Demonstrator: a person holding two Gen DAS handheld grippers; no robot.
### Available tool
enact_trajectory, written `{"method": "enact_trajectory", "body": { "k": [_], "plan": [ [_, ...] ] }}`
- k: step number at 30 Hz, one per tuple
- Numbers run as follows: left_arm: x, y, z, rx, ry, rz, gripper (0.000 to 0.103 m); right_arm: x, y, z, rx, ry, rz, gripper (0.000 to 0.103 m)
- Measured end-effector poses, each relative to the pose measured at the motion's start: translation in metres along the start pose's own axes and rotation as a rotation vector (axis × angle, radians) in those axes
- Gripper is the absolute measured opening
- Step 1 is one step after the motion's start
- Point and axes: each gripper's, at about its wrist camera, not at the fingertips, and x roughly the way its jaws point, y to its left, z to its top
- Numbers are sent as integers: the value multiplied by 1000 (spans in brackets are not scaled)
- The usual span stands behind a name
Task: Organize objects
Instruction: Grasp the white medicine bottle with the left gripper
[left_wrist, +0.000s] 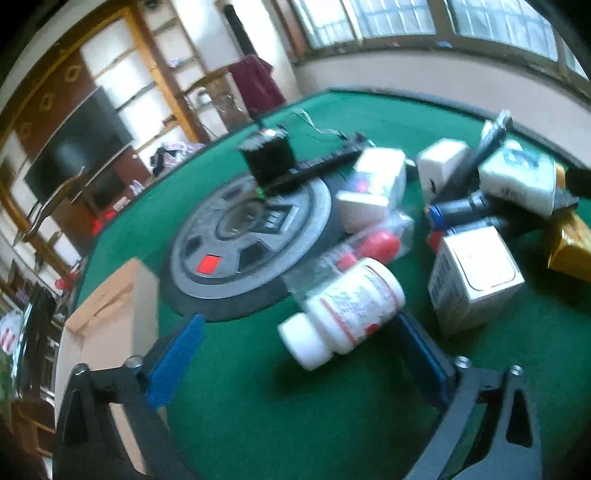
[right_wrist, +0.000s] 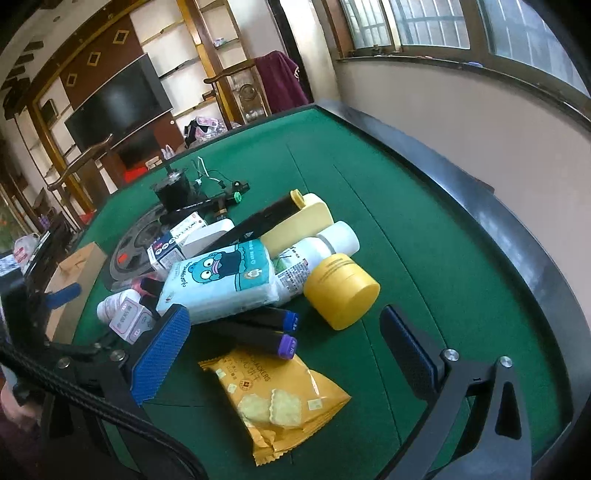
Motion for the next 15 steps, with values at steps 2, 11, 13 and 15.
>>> {"method": "enact_trajectory", "body": {
  "k": [2, 11, 13, 15],
  "plan": [
    [-1, -4, 2, -13, 15, -67, 62, 0, 1, 0, -4, 0, 9, 102],
    [5, -8, 10, -78, 56, -147, 44, 2, -5, 0, 25, 19, 34, 103],
    [7, -13, 13, -74, 46, -127, 46, 3, -6, -1, 34, 24, 38, 103],
    [7, -17, 15, -76, 43, -124, 45, 1, -9, -1, 41, 22, 43, 103]
  ]
}}
